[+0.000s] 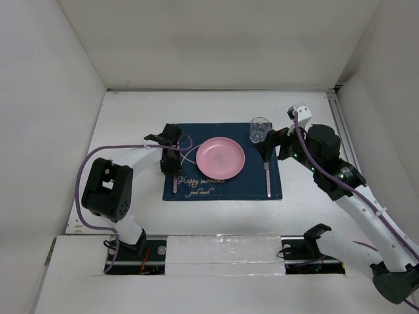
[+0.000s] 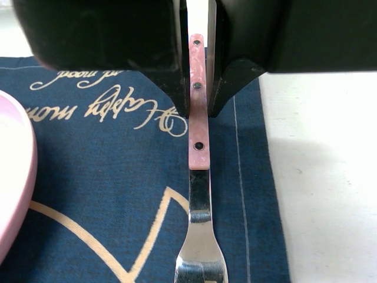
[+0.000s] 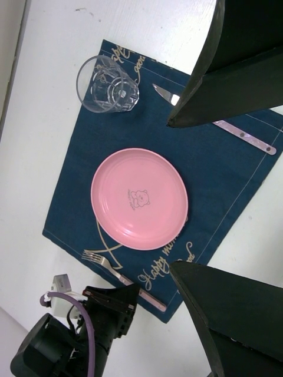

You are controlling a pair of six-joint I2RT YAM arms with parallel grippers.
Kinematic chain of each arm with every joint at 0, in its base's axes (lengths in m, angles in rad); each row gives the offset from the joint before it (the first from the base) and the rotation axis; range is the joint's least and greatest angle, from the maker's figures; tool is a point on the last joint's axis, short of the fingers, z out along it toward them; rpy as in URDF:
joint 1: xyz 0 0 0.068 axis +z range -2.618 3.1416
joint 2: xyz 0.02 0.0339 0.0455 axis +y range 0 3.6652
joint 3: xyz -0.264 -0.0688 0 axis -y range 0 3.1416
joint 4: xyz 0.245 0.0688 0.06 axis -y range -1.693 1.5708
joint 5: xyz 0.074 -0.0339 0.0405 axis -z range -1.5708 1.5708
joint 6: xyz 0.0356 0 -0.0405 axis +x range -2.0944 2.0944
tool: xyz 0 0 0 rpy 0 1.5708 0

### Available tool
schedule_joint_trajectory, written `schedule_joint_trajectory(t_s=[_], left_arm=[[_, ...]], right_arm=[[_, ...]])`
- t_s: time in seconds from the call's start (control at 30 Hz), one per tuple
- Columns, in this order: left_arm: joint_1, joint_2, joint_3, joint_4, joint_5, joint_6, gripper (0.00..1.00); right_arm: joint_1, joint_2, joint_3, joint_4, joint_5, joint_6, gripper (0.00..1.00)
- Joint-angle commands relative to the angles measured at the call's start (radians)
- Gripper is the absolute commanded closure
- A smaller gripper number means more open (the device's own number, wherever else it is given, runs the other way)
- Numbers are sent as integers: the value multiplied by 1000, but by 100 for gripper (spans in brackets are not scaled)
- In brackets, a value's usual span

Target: Set the dinner table for one person

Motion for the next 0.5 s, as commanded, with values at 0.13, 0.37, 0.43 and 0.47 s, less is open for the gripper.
schedule_joint_trajectory(t_s=[0.13, 0.37, 0.43, 0.47], left_arm=[[2, -14, 1, 0, 39, 28, 100], [2, -5, 1, 0, 15, 19, 100], [2, -5, 1, 0, 6, 19, 100], [2, -5, 1, -9, 6, 19, 100]], right_arm=[[14, -4, -3, 36, -15, -20, 0], [14, -4, -3, 36, -15, -20, 0], [14, -4, -3, 36, -15, -20, 0], [14, -4, -3, 36, -15, -20, 0]])
